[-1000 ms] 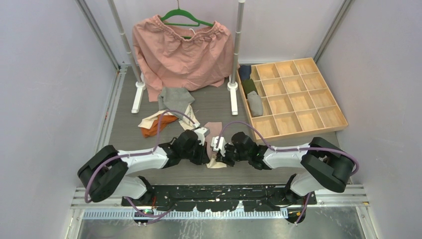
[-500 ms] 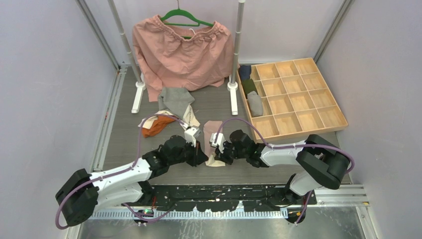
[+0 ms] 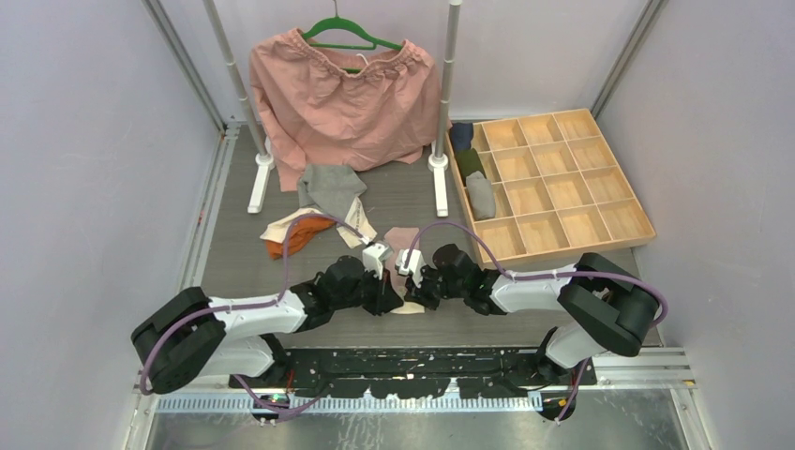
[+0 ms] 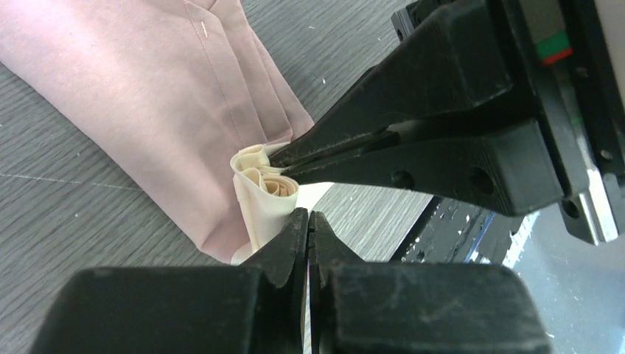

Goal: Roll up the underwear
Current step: Roll the underwear to the center of the board.

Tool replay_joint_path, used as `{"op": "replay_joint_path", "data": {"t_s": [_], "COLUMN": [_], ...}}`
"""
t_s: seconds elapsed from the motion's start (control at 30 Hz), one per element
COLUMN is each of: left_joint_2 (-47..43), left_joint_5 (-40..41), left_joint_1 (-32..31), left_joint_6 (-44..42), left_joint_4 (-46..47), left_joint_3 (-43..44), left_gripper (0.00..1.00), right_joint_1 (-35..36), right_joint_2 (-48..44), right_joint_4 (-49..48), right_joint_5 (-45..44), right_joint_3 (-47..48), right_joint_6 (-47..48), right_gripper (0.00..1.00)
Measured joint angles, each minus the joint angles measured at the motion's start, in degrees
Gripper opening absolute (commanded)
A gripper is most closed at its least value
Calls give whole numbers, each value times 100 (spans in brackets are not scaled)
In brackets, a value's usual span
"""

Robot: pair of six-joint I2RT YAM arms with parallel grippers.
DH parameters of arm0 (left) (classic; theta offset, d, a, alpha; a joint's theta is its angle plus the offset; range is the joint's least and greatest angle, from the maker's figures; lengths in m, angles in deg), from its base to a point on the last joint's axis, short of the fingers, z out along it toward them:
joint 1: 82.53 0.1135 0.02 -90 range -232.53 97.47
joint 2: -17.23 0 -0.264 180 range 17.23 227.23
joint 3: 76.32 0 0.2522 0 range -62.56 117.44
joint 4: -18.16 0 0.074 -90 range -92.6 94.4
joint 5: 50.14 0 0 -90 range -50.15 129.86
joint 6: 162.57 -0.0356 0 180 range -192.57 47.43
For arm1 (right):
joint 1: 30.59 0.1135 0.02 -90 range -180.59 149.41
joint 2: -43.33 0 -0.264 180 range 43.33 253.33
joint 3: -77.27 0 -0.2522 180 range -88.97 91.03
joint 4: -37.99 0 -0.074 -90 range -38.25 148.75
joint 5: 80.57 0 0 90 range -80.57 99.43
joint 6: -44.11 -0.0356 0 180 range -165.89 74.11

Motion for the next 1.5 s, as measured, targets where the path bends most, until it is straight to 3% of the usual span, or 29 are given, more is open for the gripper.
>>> {"op": "replay_joint_path", "data": {"t_s": [0.27,1.0,1.3,1.5], "left_joint_2": [374,278,505,566], "left_joint_5": [72,848,960,1021], "left_joint_1": [-9,-9,-9,-9], "left_joint_6": [92,83,90,109], "left_joint_4": [426,101,90,120], "left_joint_3": [74,-48,-72,-48], "left_gripper": [1,1,1,1], "right_joint_1": [-4,-26,-26,-26], "right_joint_2": [0,13,-81,-649], "right_joint_4": [0,-2,55,221], "right_joint_5": [20,48,-24,-203], "right_joint_3": [0,2,2,2], "right_joint_6": [-22,-153,-321,-474], "right_gripper": [6,13,35,39]}}
